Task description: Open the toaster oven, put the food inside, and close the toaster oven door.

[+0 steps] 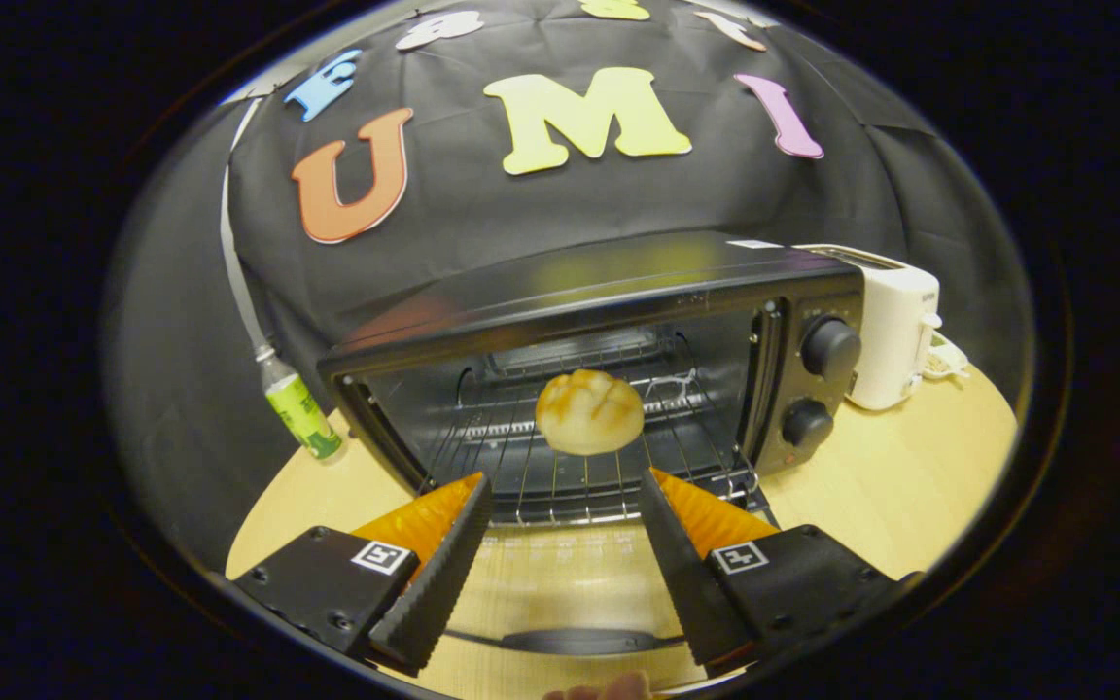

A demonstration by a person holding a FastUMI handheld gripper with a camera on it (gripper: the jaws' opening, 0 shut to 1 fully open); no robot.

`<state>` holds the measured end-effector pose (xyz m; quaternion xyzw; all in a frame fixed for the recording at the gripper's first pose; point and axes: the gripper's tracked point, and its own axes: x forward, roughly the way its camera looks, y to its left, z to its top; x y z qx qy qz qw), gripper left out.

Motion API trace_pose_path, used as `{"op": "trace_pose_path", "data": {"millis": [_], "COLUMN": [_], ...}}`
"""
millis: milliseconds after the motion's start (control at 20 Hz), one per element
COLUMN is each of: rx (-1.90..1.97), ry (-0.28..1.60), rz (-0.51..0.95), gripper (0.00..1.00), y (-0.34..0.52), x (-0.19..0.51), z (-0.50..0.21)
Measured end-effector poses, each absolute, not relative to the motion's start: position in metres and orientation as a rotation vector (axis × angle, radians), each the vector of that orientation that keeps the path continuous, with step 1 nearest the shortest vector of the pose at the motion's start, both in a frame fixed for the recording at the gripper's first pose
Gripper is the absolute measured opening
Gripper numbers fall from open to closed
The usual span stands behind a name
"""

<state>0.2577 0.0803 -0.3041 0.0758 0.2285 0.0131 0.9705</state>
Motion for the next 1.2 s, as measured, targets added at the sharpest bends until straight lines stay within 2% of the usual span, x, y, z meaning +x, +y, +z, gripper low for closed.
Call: {"op": "trace_pose_path", "data": {"millis": [400, 700, 1200], "rx": [0.055, -0.013, -0.021], "ry": [0.542, 0.641, 0.778], "rz": [0.161, 0.188, 0.139], "gripper": [0.97, 0.97, 0.98], "y": [0.085, 0.077, 0.071], "x": [0.168, 0.124, 0.134], "z": [-0.285, -0.322, -0.384]}}
